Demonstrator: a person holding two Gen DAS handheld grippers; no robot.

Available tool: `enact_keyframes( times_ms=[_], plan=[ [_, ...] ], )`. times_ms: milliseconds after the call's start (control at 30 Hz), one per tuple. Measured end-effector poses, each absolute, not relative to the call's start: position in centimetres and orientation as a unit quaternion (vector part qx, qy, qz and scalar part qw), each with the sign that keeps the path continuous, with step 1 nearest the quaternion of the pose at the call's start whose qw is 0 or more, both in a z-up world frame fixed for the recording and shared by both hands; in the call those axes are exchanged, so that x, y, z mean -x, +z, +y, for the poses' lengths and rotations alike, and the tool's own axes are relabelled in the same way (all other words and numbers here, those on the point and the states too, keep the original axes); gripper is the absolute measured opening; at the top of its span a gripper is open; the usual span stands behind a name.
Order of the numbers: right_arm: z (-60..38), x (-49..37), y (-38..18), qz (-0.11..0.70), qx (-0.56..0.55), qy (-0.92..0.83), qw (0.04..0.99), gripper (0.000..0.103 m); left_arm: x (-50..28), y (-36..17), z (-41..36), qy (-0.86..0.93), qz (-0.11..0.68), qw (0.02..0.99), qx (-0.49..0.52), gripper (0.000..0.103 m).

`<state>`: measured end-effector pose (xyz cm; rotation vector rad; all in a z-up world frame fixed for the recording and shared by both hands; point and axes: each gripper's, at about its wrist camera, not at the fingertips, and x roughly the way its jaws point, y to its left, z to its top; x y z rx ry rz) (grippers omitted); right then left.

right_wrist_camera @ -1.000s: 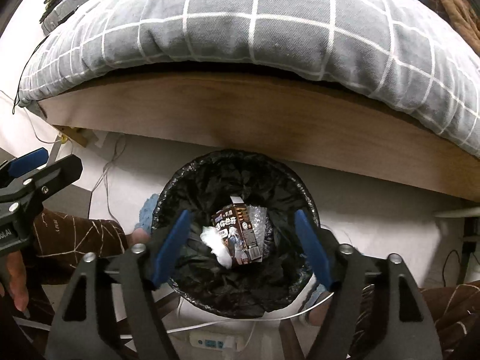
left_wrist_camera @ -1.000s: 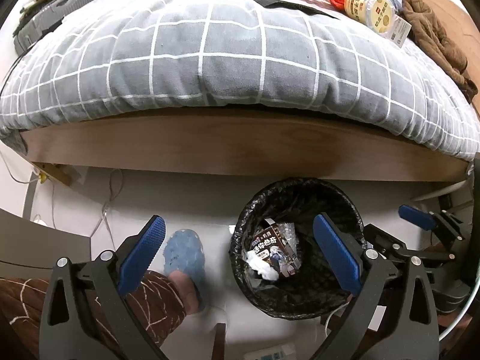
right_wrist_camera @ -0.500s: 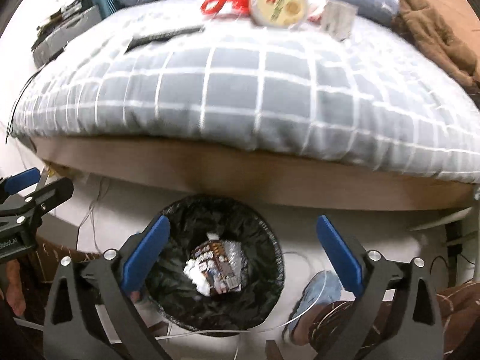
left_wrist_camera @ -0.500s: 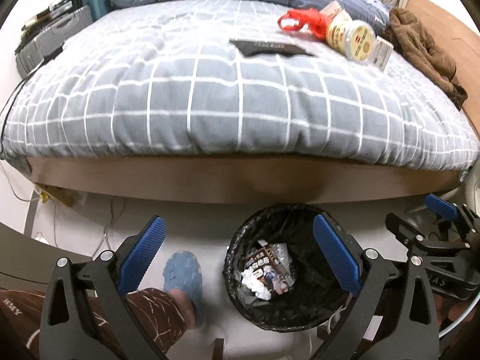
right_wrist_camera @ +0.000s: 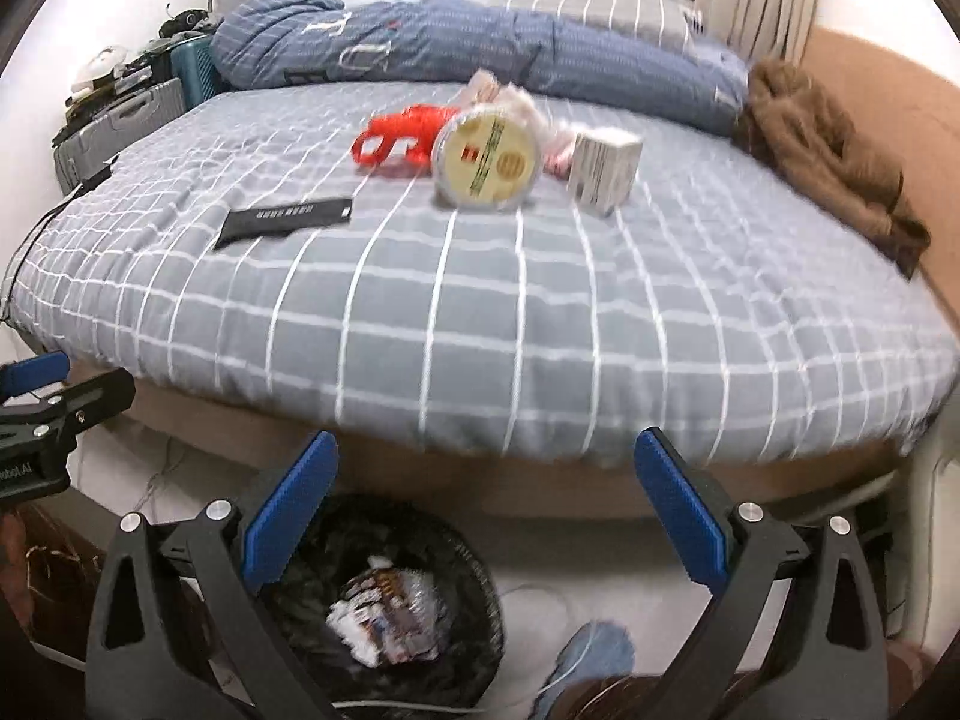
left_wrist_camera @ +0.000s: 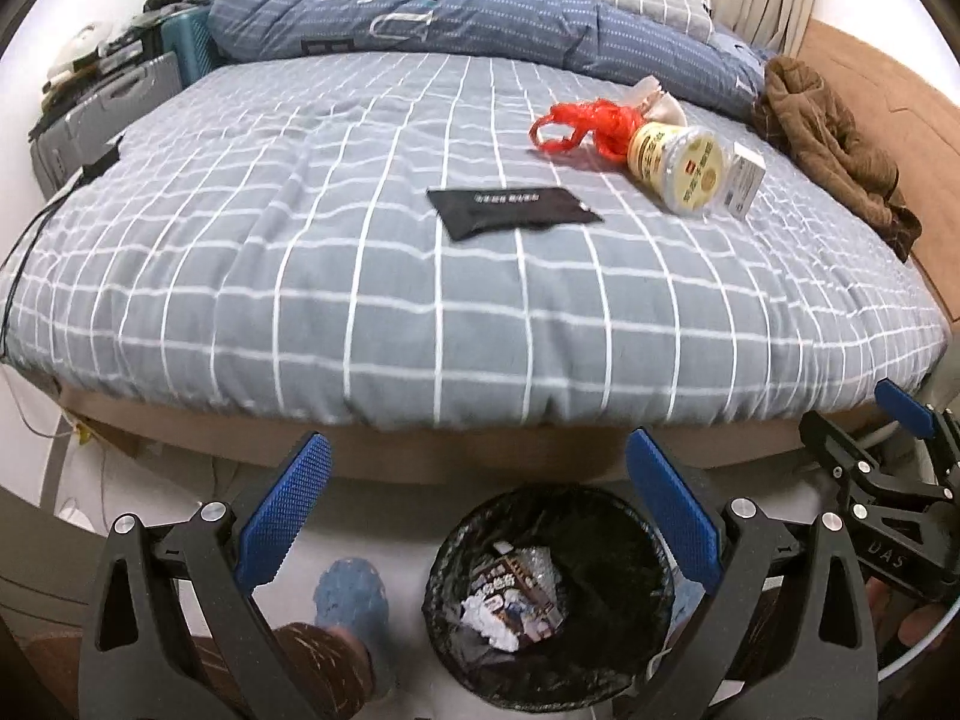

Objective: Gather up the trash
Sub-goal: 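Raise both open tools back to the bed toward the black wrapper and yogurt cup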

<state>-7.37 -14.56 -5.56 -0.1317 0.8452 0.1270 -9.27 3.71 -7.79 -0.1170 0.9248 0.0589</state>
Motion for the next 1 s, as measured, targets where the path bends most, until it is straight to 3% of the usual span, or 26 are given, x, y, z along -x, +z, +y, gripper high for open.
enact_keyframes(
  times_ms=[1000],
  plan=[
    [-13.0,-9.6,-3.8,0.353,0.07,0.099,0.928,0.095,-8.1,-9.3,1.9,0.051,0.453,0.889,0.048,0.097]
  ],
)
